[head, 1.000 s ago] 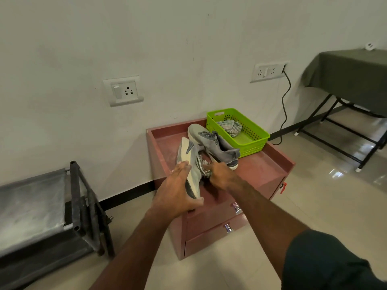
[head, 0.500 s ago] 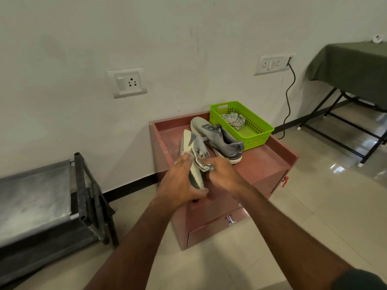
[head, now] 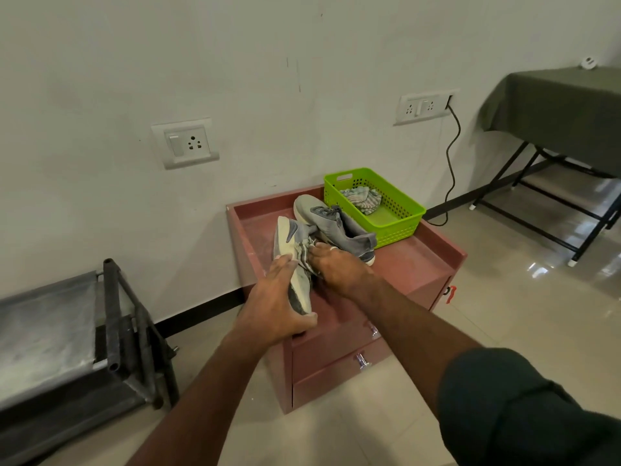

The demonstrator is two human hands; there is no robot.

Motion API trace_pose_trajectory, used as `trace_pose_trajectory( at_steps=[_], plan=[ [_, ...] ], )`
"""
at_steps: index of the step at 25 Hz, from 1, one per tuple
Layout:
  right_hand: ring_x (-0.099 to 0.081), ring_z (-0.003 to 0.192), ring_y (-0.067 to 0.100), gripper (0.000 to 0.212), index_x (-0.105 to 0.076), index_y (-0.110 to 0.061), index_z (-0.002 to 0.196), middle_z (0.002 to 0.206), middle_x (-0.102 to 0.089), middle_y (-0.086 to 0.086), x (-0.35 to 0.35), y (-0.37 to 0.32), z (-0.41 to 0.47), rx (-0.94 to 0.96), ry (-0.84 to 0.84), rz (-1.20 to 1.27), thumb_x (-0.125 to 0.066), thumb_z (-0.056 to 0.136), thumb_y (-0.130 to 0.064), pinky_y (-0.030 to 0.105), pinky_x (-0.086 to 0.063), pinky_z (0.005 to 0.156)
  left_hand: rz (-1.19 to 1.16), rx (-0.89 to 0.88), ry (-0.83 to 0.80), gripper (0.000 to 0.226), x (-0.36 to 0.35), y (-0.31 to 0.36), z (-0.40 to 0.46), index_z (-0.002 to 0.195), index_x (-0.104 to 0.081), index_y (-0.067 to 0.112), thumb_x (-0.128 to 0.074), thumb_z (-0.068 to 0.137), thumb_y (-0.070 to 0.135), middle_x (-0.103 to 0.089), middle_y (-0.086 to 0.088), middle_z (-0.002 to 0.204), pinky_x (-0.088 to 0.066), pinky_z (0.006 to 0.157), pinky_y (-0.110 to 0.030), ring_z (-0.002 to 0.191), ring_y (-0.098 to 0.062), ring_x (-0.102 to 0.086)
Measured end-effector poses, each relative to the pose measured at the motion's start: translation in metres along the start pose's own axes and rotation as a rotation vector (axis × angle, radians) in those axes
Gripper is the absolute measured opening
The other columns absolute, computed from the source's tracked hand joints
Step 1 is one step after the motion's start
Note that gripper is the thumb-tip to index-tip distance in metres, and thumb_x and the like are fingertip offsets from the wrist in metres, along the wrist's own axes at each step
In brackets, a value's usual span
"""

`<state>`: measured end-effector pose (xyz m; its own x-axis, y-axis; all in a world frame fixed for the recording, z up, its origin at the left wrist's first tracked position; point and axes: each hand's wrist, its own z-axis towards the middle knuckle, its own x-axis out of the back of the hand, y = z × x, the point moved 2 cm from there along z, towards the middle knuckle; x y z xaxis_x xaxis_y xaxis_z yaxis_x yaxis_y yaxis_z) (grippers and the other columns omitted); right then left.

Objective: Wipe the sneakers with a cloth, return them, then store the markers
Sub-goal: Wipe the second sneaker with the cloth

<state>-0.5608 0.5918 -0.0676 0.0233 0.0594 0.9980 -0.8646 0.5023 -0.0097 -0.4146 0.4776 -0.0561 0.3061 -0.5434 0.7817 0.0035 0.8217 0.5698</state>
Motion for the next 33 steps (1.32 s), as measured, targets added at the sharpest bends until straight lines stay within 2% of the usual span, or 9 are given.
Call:
trace_pose_trajectory(
  at_steps=[4, 8, 10, 14, 18, 23, 27, 31, 33],
  plan=[
    [-0.062, 0.118, 0.034, 0.032, -0.060, -0.001, 0.126, 0.128, -0.064, 0.019, 0.016, 0.008, 0.022, -0.309, -0.172, -0.028, -0.047, 0.099, -0.012, 0.040, -0.049, 0.092, 0.005, 0.000, -0.025, 0.106, 0.001, -0.004, -0.001, 0.151, -0.037, 0.014, -0.081, 0.060, 0.049, -0.028, 0.002, 0.162, -0.035, 0.116, -0.036, 0.146, -0.013, -0.030],
    [-0.057, 0.122, 0.036, 0.036, -0.062, -0.003, 0.124, 0.128, -0.064, 0.020, 0.044, 0.020, 0.043, -0.774, 0.402, 0.425, -0.049, 0.092, -0.008, 0.040, -0.047, 0.096, -0.010, 0.015, -0.037, 0.110, 0.003, -0.007, -0.003, 0.154, -0.031, 0.017, -0.080, 0.062, 0.053, -0.020, 0.005, 0.165, -0.034, 0.117, -0.037, 0.148, -0.012, -0.026],
    [-0.053, 0.129, 0.034, 0.049, -0.057, -0.006, 0.134, 0.136, -0.059, 0.018, 0.043, 0.012, 0.049, -0.691, 0.460, 0.493, -0.047, 0.087, 0.001, 0.039, -0.043, 0.104, -0.019, 0.004, -0.050, 0.111, 0.002, -0.007, -0.001, 0.155, -0.029, 0.017, -0.082, 0.063, 0.050, -0.018, 0.004, 0.165, -0.031, 0.119, -0.038, 0.149, -0.012, -0.023],
    [-0.059, 0.123, 0.028, 0.053, -0.049, -0.017, 0.148, 0.134, -0.064, 0.009, 0.028, -0.014, 0.039, -0.461, 0.060, 0.551, -0.044, 0.096, -0.005, 0.032, -0.045, 0.101, -0.070, 0.027, -0.027, 0.116, 0.005, -0.008, -0.003, 0.157, -0.023, 0.015, -0.084, 0.064, 0.050, -0.019, 0.003, 0.165, -0.027, 0.121, -0.035, 0.150, -0.011, -0.021],
    [-0.058, 0.090, -0.020, 0.033, -0.068, -0.026, 0.125, 0.113, -0.063, -0.027, 0.031, -0.033, -0.012, -0.330, 0.028, 0.917, -0.051, 0.101, -0.011, 0.009, -0.050, 0.087, -0.060, 0.034, 0.006, 0.117, 0.005, -0.008, 0.000, 0.156, -0.027, 0.013, -0.084, 0.061, 0.049, -0.028, -0.001, 0.162, -0.031, 0.118, -0.033, 0.147, -0.014, -0.029],
    [-0.064, 0.091, 0.018, 0.023, -0.077, -0.012, 0.100, 0.106, -0.075, 0.013, 0.038, 0.014, -0.039, -0.578, 0.065, 0.817, -0.056, 0.090, -0.008, 0.036, -0.053, 0.082, -0.034, 0.006, -0.019, 0.112, 0.003, 0.000, -0.004, 0.155, -0.028, 0.017, -0.084, 0.063, 0.043, -0.024, 0.002, 0.164, -0.033, 0.116, -0.032, 0.146, -0.016, -0.031],
    [-0.063, 0.103, 0.032, 0.035, -0.071, -0.010, 0.113, 0.110, -0.071, 0.015, 0.061, 0.030, -0.019, -0.900, 0.635, 0.740, -0.048, 0.087, -0.012, 0.036, -0.047, 0.081, -0.035, 0.013, -0.037, 0.113, 0.002, 0.003, -0.007, 0.157, -0.025, 0.017, -0.085, 0.064, 0.042, -0.020, 0.002, 0.165, -0.027, 0.120, -0.031, 0.150, -0.011, -0.021],
    [-0.061, 0.116, 0.014, 0.036, -0.064, -0.018, 0.134, 0.126, -0.068, 0.001, 0.019, -0.030, 0.003, -0.562, 0.278, 0.919, -0.049, 0.101, -0.014, 0.032, -0.046, 0.104, -0.065, 0.028, -0.028, 0.114, 0.003, 0.000, -0.004, 0.156, -0.027, 0.014, -0.085, 0.062, 0.042, -0.023, 0.000, 0.164, -0.026, 0.120, -0.029, 0.150, -0.011, -0.022],
    [-0.068, 0.098, 0.001, 0.029, -0.070, -0.011, 0.125, 0.114, -0.072, -0.001, 0.013, -0.041, -0.015, -0.529, 0.199, 1.051, -0.052, 0.102, -0.013, 0.022, -0.055, 0.086, -0.086, 0.046, -0.011, 0.114, 0.005, -0.003, -0.002, 0.155, -0.029, 0.012, -0.085, 0.060, 0.043, -0.027, -0.001, 0.163, -0.030, 0.119, -0.032, 0.148, -0.014, -0.029]
  ],
)
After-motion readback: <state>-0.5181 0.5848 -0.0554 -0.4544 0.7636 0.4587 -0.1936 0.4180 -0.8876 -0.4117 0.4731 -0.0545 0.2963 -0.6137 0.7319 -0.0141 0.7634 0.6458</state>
